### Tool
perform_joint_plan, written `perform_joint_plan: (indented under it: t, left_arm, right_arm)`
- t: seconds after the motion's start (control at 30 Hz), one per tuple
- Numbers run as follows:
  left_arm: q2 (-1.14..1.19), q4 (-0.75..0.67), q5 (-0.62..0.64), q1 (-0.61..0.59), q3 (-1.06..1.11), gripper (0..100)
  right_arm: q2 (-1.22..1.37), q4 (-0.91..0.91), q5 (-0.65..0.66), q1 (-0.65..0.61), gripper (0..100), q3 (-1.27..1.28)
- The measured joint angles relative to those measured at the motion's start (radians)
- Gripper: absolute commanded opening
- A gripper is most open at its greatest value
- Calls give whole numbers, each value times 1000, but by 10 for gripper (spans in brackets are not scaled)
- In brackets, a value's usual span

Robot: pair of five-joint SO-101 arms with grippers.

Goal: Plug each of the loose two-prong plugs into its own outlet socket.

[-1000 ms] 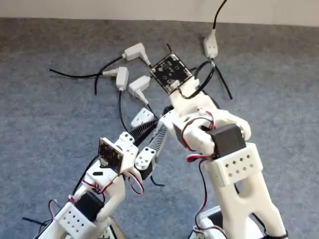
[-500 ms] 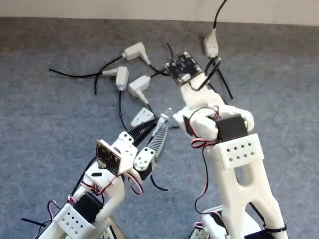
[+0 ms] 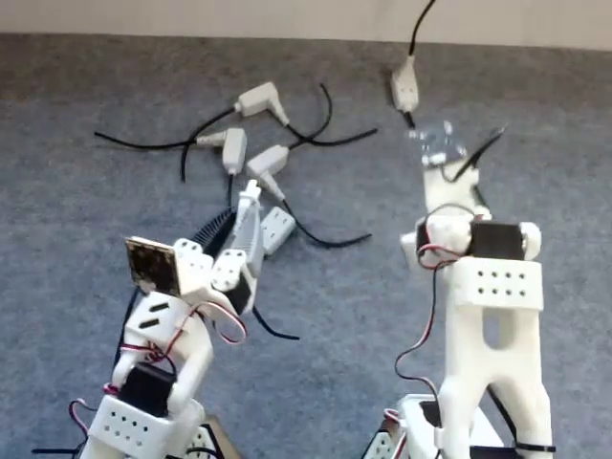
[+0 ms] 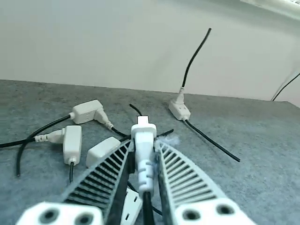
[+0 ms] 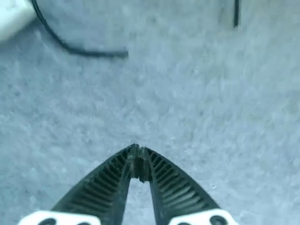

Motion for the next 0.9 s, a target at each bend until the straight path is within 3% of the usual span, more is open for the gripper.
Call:
perform_joint_plan:
  t: [0.23,0.47,0.67,0.9]
  left_arm:
    - [94,130,-52,-101,-170,7]
    - [531,190,-130,-109,-443,7]
    - [918,439,-147,-109,-790,7]
    - [1298,795,35,-104,-1235,7]
  right_arm:
    - [0,-190,-193,6,7,212]
    - [0,-457,-290,12,7,457]
    - [0,-678,-295,11,7,631]
    - [0,-795,-295,11,7,687]
